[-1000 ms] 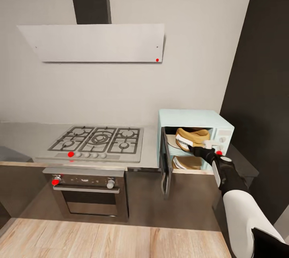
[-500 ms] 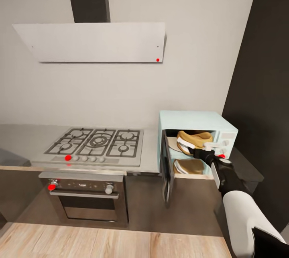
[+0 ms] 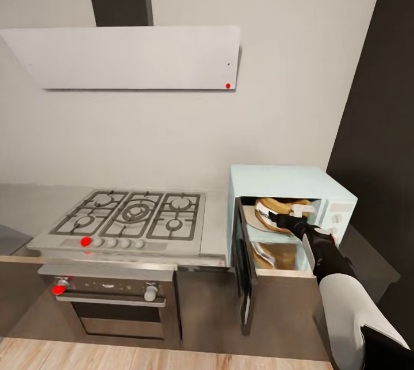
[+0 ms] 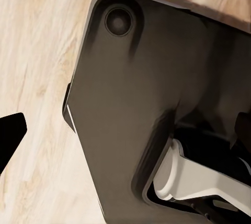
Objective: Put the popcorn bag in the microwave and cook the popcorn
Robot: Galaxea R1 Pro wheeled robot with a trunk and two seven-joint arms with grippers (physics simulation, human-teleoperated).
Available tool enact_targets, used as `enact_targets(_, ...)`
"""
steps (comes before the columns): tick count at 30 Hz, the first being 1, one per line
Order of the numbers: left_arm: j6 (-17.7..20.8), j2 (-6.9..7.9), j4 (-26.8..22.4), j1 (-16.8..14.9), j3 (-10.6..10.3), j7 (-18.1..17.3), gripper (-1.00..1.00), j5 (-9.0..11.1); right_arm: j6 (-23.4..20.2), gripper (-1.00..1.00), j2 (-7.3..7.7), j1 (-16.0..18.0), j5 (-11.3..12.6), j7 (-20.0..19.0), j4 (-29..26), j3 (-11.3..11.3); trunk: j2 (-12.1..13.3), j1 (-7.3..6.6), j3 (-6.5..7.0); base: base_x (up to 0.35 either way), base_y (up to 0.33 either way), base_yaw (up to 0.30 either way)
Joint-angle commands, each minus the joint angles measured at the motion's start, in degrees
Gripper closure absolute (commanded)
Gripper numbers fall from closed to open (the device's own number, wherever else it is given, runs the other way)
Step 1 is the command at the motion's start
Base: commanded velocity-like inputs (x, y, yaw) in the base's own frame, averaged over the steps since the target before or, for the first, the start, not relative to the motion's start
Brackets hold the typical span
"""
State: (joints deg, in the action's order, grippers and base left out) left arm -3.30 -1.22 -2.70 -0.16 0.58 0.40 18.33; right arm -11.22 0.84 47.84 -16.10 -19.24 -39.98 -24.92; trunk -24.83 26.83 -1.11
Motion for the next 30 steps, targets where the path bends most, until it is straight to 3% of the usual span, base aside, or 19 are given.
enact_targets(1, -0.1, -0.01, 0.0, 0.0, 0.0, 0.0, -1.00, 0.2, -0.2, -1.00, -0.09, 0.1, -0.6, -0.6, -0.1, -0.3, -0.1, 0.06, -0.12, 0.266, 0.000, 0.000)
enact_targets(12, -0.2, 0.05, 0.0, 0.0, 0.1, 0.0, -1.00, 0.1, -0.3, -1.00, -0.29, 0.1, -0.9, -0.9, -0.1, -0.3, -0.1, 0.06, -0.12, 0.134, 0.000, 0.000)
enact_targets(30, -0.2, -0.10, 0.0, 0.0, 0.1, 0.0, -1.00, 0.2, -1.8, -1.00, 0.14, 0.1, -0.9, -1.5, -1.2, -0.3, -0.1, 0.06, -0.12, -0.314, 0.000, 0.000)
